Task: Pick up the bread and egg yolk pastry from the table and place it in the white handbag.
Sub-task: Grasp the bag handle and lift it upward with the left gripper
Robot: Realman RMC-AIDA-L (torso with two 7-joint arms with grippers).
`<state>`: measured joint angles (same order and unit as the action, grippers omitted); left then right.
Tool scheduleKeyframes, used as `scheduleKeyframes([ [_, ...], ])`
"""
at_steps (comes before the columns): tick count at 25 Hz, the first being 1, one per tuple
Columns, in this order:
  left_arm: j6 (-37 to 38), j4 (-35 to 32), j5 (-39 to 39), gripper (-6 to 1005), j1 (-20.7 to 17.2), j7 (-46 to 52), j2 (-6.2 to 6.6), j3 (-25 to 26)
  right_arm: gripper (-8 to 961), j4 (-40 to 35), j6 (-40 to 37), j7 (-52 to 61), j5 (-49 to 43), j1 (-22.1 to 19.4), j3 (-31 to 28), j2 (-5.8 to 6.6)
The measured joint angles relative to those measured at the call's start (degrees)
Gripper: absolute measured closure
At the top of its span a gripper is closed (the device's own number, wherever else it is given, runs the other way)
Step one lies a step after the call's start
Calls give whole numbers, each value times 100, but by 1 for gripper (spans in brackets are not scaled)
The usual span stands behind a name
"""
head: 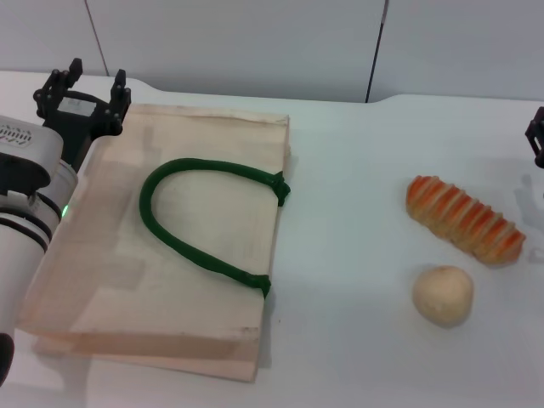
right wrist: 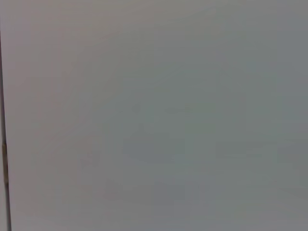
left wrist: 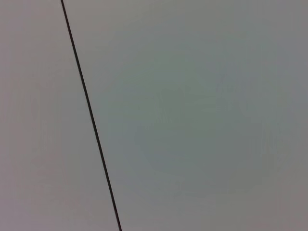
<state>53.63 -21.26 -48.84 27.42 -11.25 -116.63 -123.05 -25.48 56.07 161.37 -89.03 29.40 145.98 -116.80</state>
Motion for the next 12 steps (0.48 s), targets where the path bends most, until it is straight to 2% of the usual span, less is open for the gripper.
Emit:
scheduleKeyframes([
  [12,-25,0,-73,412,5,0,0,0,151,0,0,0,0,5,-8,0],
])
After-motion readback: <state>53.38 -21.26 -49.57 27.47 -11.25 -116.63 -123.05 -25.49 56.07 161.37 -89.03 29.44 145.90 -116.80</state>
